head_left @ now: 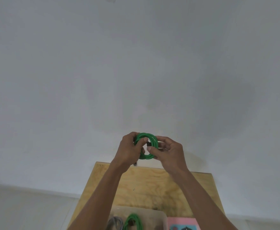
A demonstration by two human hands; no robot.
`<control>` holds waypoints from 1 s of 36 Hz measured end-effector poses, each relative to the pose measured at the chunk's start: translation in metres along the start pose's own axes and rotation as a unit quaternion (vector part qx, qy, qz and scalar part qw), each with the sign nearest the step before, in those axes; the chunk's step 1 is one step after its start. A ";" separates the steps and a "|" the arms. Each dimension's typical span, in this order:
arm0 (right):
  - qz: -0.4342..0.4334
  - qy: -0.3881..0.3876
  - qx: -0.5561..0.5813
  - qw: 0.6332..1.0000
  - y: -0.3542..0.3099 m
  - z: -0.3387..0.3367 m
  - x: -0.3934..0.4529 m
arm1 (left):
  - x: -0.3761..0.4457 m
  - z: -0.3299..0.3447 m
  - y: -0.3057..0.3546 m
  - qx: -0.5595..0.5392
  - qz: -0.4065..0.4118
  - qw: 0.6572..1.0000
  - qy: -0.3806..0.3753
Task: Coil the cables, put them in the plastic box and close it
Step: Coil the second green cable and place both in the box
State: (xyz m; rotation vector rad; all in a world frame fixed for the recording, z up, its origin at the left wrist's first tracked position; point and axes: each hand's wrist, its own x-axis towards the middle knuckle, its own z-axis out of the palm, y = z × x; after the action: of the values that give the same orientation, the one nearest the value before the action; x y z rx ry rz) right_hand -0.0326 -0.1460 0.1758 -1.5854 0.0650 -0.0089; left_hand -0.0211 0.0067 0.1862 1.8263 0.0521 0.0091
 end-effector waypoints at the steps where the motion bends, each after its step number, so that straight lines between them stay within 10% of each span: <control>1: 0.006 -0.005 -0.002 1.000 0.000 0.001 0.000 | 0.001 -0.001 -0.001 0.008 0.002 1.000 -0.002; 36: -0.005 -0.040 0.014 0.999 -0.013 0.000 0.005 | 0.011 0.029 0.018 0.203 0.103 0.964 0.135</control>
State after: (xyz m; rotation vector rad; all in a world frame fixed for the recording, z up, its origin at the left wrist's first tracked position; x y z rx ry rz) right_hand -0.0267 -0.1464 0.1881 -1.5563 -0.0058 0.0453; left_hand -0.0082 -0.0257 0.1954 2.2228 0.0579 0.4232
